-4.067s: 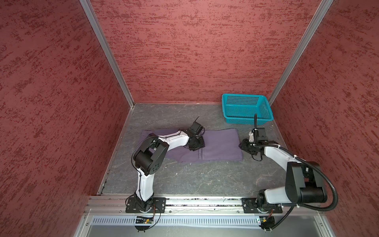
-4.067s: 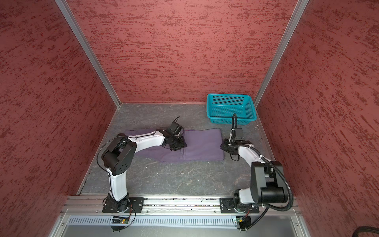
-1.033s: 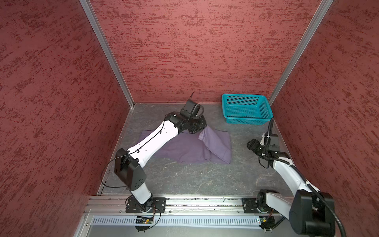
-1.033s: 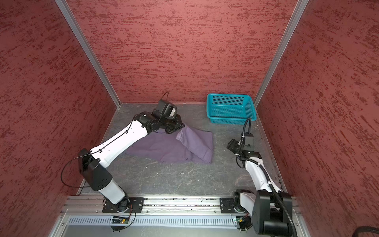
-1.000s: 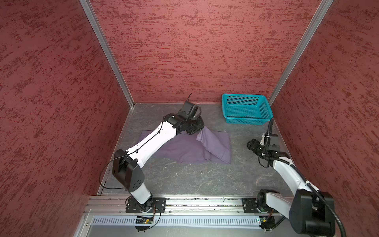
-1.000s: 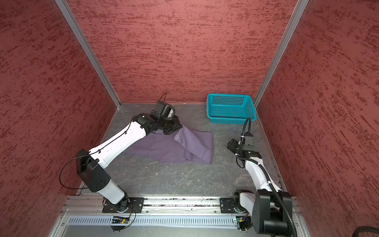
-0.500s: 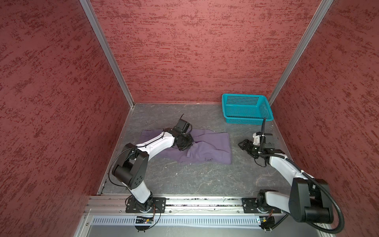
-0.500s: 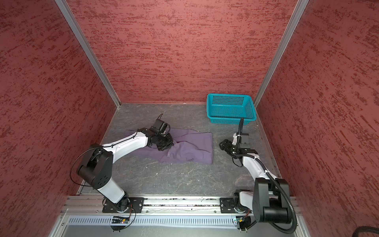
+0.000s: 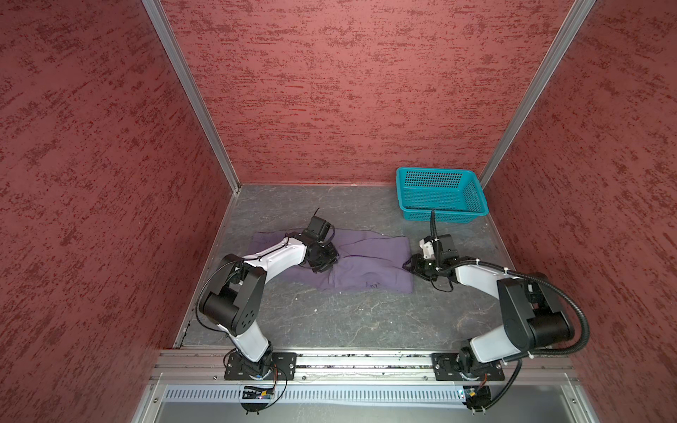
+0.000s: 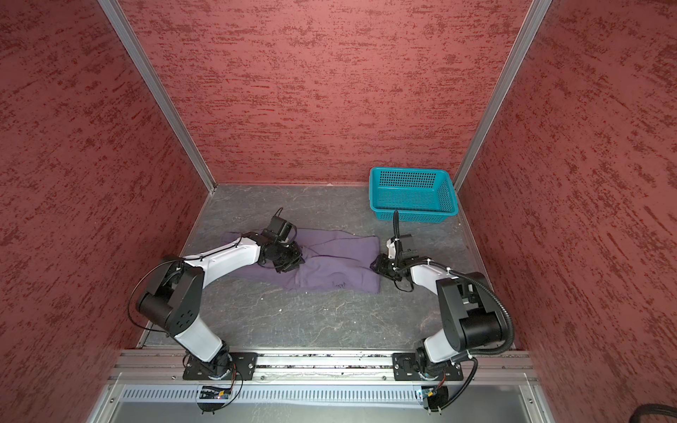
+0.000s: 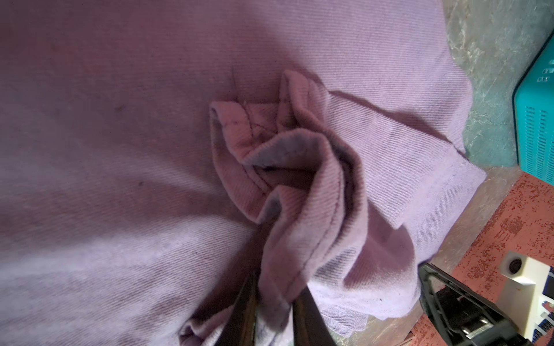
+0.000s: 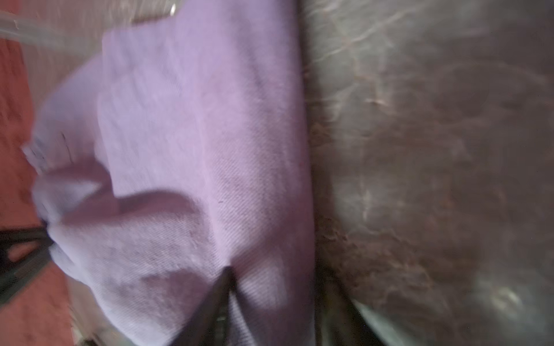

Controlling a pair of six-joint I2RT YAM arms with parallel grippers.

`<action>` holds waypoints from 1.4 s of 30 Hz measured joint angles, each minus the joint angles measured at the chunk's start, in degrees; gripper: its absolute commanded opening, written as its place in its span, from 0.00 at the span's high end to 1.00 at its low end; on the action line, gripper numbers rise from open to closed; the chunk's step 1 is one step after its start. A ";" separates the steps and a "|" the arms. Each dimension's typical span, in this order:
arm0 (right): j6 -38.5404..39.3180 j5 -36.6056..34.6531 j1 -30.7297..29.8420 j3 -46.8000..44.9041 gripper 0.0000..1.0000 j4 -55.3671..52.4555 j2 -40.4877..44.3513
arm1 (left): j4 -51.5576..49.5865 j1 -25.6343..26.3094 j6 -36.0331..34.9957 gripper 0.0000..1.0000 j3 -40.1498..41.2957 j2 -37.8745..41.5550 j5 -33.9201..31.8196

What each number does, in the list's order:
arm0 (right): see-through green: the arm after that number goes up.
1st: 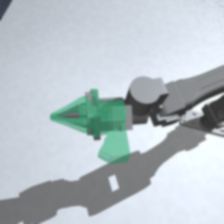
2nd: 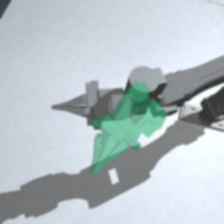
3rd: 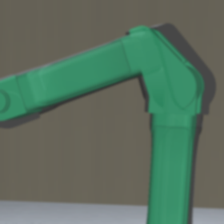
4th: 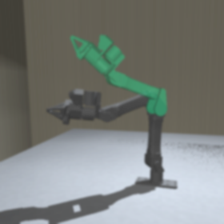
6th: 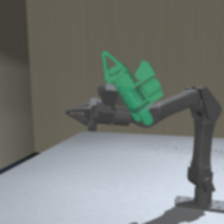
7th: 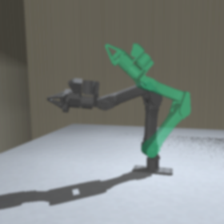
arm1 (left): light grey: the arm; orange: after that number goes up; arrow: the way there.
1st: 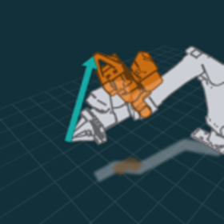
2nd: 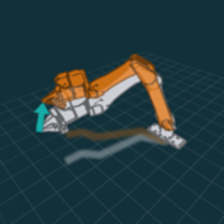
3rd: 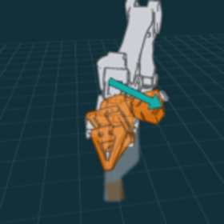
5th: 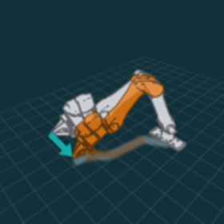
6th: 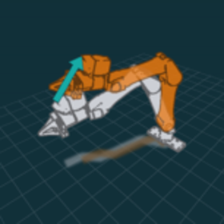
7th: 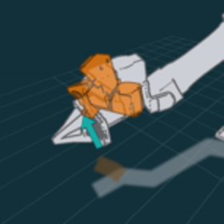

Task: Fold and stack the trousers
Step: Move the trousers to the center of the table, then smooth out the trousers at the center of the table.

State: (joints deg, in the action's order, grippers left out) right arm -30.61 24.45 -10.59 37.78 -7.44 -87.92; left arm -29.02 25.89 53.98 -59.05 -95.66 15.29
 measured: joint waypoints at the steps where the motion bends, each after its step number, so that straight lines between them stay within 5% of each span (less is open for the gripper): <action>1: -0.15 -0.02 -0.04 0.04 0.98 0.31 -0.28 | 0.02 -0.09 0.00 0.78 0.02 0.02 0.11; 4: -0.11 -0.90 -0.02 0.83 1.00 -1.09 -0.26 | 0.48 -0.11 -0.33 0.71 0.02 0.02 0.81; 8: 2.29 -5.22 1.57 5.73 1.00 -7.82 1.20 | 0.92 0.20 -1.22 0.46 -0.11 -0.11 2.54; 16: 6.73 -11.76 10.16 12.41 1.00 -17.86 3.37 | 1.92 0.52 -2.14 0.40 -0.31 -1.55 4.20; 19: 7.54 -13.20 12.44 12.44 0.60 -20.87 2.51 | 1.84 0.13 -2.67 0.33 -0.28 -1.55 4.15; 21: 7.72 -13.79 13.38 12.44 0.42 -22.21 1.73 | 1.79 -0.33 -2.71 0.32 -0.17 -1.51 4.13; 23: 7.65 -14.16 13.70 12.41 0.37 -22.91 1.42 | 1.57 -1.22 -2.93 0.31 0.17 -1.42 3.96; 33: 6.73 -12.63 13.70 11.58 0.37 -22.12 8.55 | 3.19 1.11 -3.48 0.23 -6.38 -4.76 3.93; 42: 6.60 -11.54 13.70 10.40 0.37 -20.81 13.25 | 9.44 4.00 -1.88 0.41 -10.32 -14.16 5.88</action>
State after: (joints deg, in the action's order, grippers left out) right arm -24.01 12.91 3.11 48.18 -28.25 -74.67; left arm -19.57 29.89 52.10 -69.36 -109.82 21.17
